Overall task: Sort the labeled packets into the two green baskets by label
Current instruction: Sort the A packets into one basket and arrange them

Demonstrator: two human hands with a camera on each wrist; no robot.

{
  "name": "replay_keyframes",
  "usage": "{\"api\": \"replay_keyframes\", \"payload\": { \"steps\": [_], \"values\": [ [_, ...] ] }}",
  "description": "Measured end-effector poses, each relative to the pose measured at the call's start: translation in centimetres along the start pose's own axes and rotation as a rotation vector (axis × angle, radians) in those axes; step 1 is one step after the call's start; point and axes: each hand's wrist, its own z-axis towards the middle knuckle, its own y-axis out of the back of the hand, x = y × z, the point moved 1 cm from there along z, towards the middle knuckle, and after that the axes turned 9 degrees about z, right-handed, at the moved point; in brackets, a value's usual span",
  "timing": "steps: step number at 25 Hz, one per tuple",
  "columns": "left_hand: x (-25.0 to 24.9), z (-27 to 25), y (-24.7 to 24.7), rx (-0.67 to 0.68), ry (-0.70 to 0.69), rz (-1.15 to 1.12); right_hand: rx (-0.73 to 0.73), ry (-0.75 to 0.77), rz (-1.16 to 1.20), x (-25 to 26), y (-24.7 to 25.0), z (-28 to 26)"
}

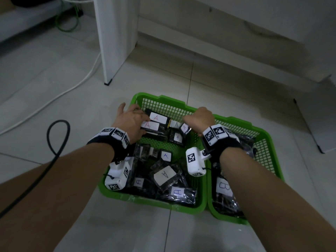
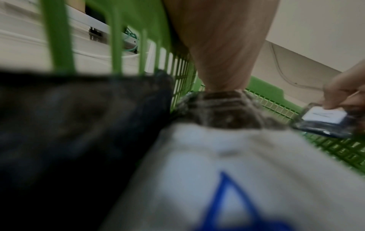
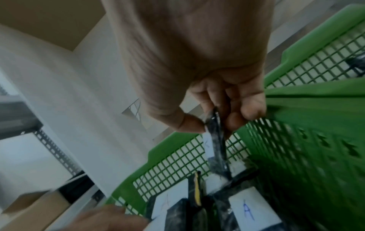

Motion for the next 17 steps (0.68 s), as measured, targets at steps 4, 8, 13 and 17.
{"api": "replay_keyframes", "payload": {
  "steps": [4, 8, 13, 17],
  "values": [
    [0.0, 0.0, 0.0, 0.008, 0.002, 0.009, -0.088, -0.075, 0.143, 0.5, 0.2, 1.3],
    [0.0, -0.1, 0.0, 0.003, 0.004, 0.004, -0.001, -0.069, 0.115, 0.0, -2.2, 1.6],
    [0.0, 0.0, 0.0, -0.001, 0.004, 0.003, 0.085, -0.08, -0.177, 0.0, -2.2, 1.8],
    [0.0, 0.0, -0.2, -0.003, 0.003, 0.015, 0.077, -0.057, -0.233, 0.2, -2.5, 1.9]
  ]
}}
